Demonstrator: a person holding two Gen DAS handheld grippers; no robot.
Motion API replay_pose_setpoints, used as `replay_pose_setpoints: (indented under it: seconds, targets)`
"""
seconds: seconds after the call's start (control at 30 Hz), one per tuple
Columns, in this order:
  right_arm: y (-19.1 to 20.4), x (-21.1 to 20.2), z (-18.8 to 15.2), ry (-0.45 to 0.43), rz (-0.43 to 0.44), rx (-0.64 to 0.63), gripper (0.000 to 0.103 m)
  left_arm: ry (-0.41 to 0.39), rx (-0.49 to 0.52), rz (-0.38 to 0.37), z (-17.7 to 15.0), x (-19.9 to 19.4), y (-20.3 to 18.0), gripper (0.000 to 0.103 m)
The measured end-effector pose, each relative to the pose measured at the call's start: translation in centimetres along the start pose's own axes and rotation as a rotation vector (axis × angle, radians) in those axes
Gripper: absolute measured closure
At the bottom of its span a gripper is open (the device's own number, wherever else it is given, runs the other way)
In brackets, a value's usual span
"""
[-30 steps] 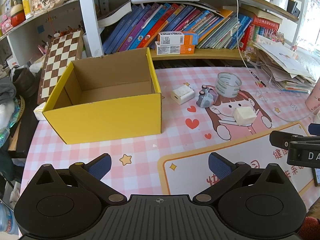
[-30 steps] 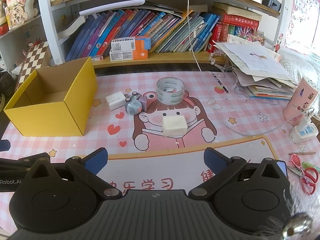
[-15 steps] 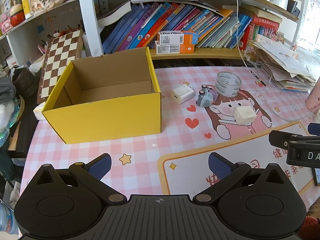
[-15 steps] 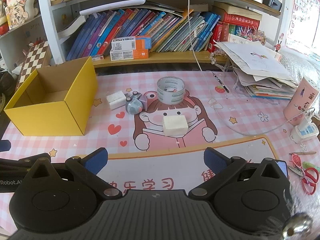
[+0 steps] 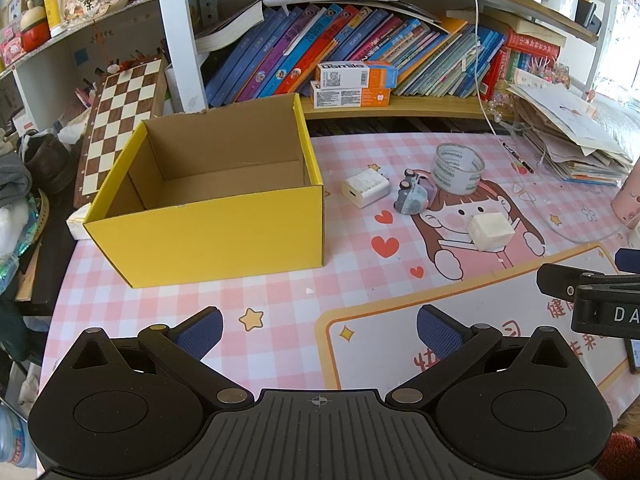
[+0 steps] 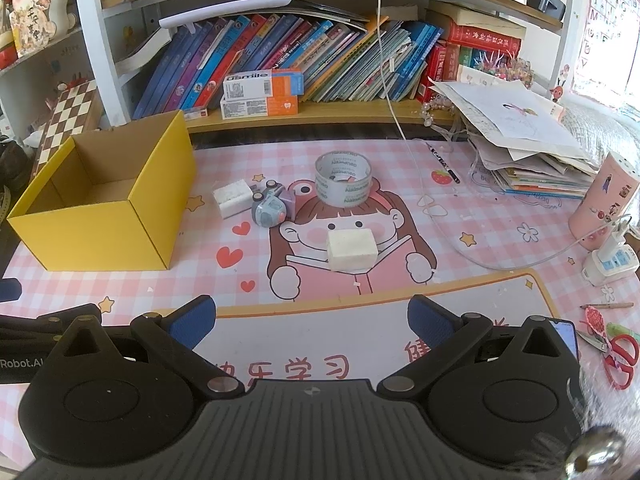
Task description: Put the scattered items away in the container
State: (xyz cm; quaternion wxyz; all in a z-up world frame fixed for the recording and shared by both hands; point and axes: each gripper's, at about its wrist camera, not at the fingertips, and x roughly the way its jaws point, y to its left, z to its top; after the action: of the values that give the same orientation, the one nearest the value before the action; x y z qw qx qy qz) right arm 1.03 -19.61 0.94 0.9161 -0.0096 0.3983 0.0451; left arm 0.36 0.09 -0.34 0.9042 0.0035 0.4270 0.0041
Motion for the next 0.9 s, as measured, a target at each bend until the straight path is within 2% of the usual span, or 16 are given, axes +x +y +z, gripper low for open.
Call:
replay_pose_setpoints:
  seconds: [0.9]
  targets:
    - [0.41,0.83,0.3,0.023,0.002,-0.014,0.0,0.017,-0.012,0.002,0.29,0.68,0.33,0.0]
